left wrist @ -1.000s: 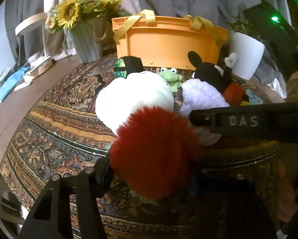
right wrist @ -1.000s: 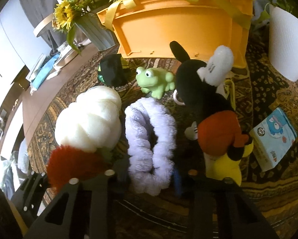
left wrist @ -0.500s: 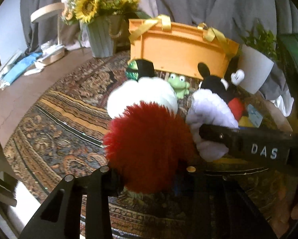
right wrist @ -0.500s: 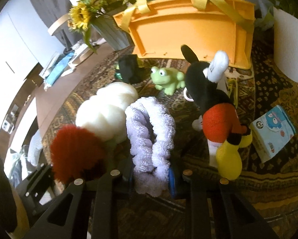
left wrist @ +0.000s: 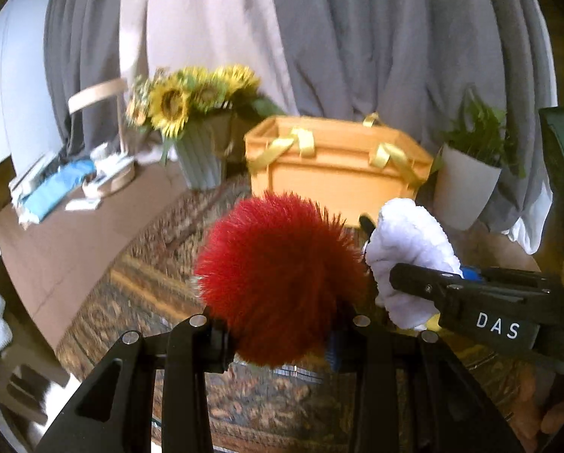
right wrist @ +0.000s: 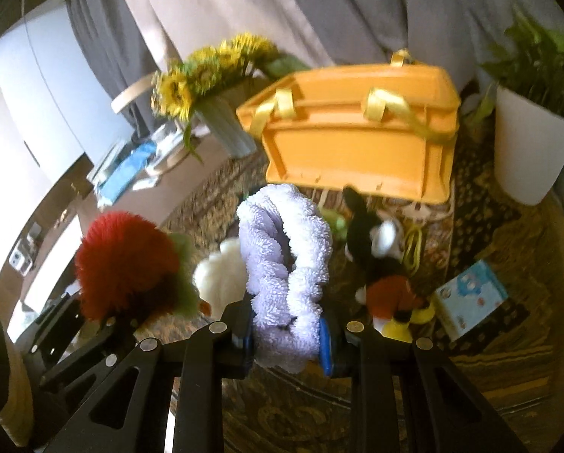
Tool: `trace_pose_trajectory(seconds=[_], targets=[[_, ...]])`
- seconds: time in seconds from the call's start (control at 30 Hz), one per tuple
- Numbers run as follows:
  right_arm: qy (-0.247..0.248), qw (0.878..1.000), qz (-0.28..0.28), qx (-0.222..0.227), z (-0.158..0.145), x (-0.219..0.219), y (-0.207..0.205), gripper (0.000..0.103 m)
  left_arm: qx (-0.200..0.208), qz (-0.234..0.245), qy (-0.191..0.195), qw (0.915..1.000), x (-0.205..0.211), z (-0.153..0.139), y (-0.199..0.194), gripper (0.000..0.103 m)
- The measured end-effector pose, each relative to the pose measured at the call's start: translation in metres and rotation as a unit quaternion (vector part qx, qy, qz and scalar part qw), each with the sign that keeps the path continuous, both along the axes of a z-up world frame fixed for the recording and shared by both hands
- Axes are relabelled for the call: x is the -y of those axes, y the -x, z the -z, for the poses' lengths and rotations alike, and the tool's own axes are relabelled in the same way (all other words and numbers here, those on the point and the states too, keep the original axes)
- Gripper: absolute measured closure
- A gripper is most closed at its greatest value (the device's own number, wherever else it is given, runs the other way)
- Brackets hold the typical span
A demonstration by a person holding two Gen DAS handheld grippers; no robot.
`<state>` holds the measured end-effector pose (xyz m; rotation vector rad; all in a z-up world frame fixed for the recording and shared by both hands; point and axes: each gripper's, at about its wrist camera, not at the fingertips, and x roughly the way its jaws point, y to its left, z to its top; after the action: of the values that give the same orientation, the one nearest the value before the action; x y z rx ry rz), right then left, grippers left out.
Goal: Organize soft objects
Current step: 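Lift the red pompom and lavender ring over the orange crate with both tools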
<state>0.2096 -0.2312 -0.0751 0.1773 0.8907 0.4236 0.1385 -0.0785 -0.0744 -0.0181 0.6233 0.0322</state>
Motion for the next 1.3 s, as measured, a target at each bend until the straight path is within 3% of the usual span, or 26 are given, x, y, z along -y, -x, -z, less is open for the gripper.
trace_pose_trajectory(seconds=[0.27, 0.5, 0.67, 1.03, 1.3], targets=[[0.0, 0.997, 0.067, 0.04, -0.037, -0.007, -0.014, 0.076, 0.021, 0.063, 0.01, 0.9977, -0.018, -0.036, -0.034, 0.067], [0.002, 0.989, 0.126, 0.074, -0.059, -0.014, -0.026, 0.076, 0.06, 0.122, -0.021, 0.9905, -0.026, -0.066, -0.064, 0.067], [0.005, 0.983, 0.157, 0.09, -0.072, -0.02, -0.041, 0.076, 0.073, 0.153, -0.019, 0.9854, -0.033, -0.081, -0.09, 0.067], [0.024, 0.977, 0.177, 0.12, -0.101, -0.021, -0.089, 0.076, 0.091, 0.171, -0.015, 0.9809, -0.03, -0.107, -0.151, 0.067], [0.024, 0.978, 0.186, 0.094, -0.098, -0.002, -0.144, 0.076, 0.079, 0.169, -0.028, 0.9821, -0.013, -0.114, -0.203, 0.067]])
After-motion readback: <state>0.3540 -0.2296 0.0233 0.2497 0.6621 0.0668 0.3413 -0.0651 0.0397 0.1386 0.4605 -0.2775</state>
